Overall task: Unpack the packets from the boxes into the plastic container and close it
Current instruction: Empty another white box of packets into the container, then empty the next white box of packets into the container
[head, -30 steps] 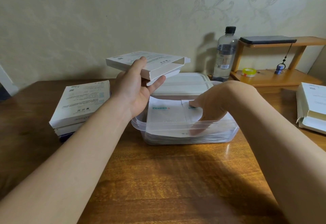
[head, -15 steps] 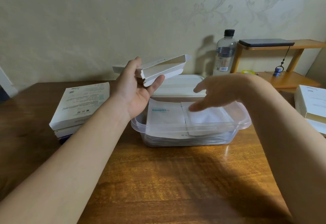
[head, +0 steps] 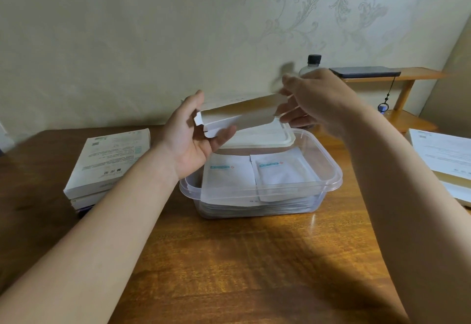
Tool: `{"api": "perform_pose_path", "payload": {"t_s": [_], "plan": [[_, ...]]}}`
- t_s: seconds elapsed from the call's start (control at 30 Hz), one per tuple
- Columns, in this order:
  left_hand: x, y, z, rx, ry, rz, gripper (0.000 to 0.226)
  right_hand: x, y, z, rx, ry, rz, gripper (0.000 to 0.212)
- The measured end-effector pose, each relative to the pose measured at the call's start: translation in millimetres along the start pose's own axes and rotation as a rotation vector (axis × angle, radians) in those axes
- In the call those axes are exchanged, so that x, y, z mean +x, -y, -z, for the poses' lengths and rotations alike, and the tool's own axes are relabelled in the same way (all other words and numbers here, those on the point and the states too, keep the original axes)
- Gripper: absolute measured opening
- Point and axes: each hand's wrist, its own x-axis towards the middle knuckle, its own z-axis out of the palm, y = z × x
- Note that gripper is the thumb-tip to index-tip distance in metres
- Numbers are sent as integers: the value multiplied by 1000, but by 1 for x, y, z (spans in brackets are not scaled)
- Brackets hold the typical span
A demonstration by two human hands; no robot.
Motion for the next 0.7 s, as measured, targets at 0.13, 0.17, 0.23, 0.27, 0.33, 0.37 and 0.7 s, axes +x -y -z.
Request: {"api": "perform_pose_path", "payload": {"t_s": [0.13,0.17,0.23,0.27,0.33,0.37,0.7], "plan": [[-8,-4,-20,85,71,-14,33,-17,5,16,55,65,-18,27],[-10,-3,-28,111,74,-17,31,-21,4,23,75,70,-21,25],[-13,3,-44,156,69,-24,31,-30,0,38,113,58,-26,20],[-15,8,-53,178,66,-26,32,-35,-4,47,129,44,-33,19],[-15,21,-71,204,56,-22,32,-46,-14,68,147,18,-40,20],[-15,28,-80,201,51,-17,30,-52,-20,78,142,7,-38,20],[-6,112,-196,362,109,-11,26,-96,-94,177,90,-400,-5,19]]}}
